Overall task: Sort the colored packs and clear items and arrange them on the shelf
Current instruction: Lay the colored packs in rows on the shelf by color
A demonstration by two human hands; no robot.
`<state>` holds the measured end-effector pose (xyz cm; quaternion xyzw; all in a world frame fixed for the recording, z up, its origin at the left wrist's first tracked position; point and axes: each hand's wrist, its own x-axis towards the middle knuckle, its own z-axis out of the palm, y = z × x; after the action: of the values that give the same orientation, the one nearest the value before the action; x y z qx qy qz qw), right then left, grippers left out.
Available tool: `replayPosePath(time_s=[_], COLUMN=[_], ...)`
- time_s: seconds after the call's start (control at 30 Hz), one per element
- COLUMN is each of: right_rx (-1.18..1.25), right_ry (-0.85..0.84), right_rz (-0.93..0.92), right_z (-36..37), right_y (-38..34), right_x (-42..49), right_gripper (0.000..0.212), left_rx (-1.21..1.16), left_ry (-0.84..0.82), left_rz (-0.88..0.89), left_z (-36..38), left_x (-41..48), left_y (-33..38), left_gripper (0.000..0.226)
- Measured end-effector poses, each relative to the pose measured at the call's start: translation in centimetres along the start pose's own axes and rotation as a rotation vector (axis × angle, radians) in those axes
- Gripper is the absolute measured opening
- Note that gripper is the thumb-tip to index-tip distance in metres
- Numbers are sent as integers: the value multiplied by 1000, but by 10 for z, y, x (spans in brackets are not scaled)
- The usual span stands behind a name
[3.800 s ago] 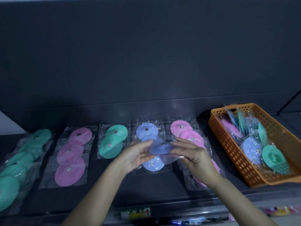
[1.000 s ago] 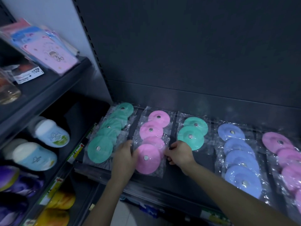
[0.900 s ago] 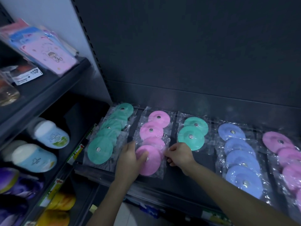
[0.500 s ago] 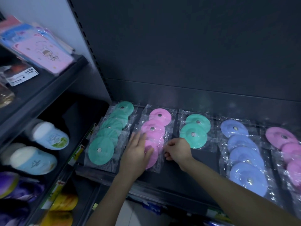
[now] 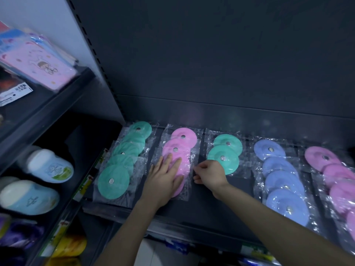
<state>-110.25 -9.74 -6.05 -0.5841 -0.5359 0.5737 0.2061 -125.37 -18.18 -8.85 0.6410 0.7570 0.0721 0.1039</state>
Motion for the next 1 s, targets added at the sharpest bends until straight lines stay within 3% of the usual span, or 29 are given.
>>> replayPosePath(time_s=[0.2,0.33,0.53,0.7,1.0], right_rx=[8,-75,-164,-386,-471], right_ry=[6,76,148,308,588], right_rz=[-74,-157,-233,-330,-351], right_z=[-23,-49,-102,-167,-289], right_y=[1,4,12,31,63], right_x=[-10,-16,-34,-60,-108], right_gripper=[13,23,25,19,12], left_rx=[29,-2,-50,-151,-309], left_ry=[30,149,129,98,0], left_rz=[26,121,291,364,503], left_z=[-13,-28,-30,-26,-21], left_x=[3,8,13,19,44], left_y=[5,28,84,132,245], left_gripper=[62,61,54,49,40])
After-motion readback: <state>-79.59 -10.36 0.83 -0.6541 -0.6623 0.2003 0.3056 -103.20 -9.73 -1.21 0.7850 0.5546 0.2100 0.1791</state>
